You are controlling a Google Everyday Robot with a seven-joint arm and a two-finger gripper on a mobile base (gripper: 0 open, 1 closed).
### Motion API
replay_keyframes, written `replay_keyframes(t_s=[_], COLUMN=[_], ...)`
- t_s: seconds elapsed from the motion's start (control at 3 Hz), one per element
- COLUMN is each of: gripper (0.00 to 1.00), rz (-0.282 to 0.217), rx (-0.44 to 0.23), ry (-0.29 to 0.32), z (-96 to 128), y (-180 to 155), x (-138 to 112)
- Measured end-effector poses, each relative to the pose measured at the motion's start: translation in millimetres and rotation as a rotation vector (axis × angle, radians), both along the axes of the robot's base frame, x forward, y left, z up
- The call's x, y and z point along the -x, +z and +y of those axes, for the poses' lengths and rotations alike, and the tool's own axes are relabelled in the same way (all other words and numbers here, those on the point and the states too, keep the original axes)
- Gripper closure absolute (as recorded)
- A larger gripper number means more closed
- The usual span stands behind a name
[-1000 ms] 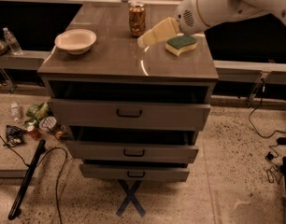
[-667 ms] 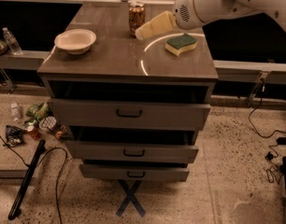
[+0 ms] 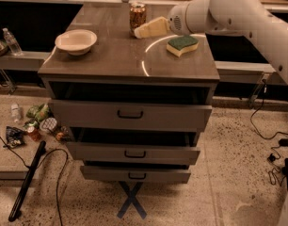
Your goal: Place orange can into paper bowl
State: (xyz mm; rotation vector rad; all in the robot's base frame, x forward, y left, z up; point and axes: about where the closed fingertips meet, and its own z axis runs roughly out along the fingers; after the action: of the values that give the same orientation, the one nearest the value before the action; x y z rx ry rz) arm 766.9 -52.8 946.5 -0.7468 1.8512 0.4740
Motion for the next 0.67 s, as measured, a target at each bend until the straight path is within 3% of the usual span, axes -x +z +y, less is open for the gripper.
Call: replay_keyframes(t_s=[0.33, 0.67], gripper=[0.00, 0.00], rz=[-0.069, -0.101], rx=[-0.032, -0.059], ry=[-0.033, -0.058], z=[0, 18], y=[-3, -10], x=[-48, -109])
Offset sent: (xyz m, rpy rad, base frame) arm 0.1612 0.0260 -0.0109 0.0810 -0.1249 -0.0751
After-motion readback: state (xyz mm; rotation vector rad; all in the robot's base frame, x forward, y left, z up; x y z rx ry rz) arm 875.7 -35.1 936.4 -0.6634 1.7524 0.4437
